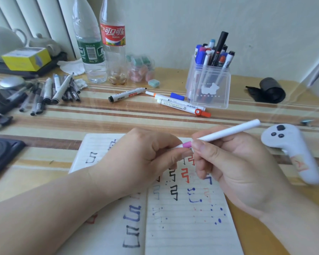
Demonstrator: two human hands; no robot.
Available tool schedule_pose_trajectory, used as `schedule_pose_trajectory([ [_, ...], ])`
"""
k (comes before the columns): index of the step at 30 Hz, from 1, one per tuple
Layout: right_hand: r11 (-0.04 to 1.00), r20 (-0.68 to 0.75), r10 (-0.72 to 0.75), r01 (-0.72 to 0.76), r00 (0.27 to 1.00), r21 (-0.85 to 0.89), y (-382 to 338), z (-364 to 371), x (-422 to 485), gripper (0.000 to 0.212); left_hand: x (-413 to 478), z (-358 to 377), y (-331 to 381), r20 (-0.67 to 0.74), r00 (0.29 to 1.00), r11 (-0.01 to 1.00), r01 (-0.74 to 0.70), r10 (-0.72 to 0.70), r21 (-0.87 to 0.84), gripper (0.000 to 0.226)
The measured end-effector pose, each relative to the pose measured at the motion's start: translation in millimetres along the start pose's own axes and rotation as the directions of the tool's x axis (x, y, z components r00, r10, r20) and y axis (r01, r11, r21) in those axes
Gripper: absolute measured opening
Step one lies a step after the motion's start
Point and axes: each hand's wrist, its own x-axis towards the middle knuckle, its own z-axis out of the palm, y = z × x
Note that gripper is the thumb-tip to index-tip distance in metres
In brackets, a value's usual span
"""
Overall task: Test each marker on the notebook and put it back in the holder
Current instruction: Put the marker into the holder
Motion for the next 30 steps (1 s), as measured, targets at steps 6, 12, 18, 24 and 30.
schedule_pose_trajectory([
  [6,0.991,-0.043,0.107,-0.103,0.993,0.083,6,-7,10,0.027,0,-2,0,-0.030,0.998,0.998,0.059,-0.060,-0.012,0.030],
  [12,0.889,-0.116,0.187,-0.218,0.976,-0.403,-12,-1,2,0.015,0,-4,-6,-0.126,0.972,0.980,0.199,-0.199,-0.010,0.053],
  [18,0.674,-0.110,-0.054,-0.045,0.992,-0.737,-23,-9,-1,0.003,2,-5,-9,-0.242,0.952,0.982,0.185,-0.188,-0.035,0.033],
  [24,0.970,-0.267,-0.180,0.126,0.947,-0.209,-35,-19,11,0.015,1,-3,-10,-0.206,0.960,0.981,0.193,-0.188,0.001,0.023],
  [30,0.738,-0.300,-0.497,0.214,0.814,-0.640,-96,-33,65,0.012,2,-1,-9,-0.095,0.963,0.967,0.255,-0.252,0.024,0.016],
])
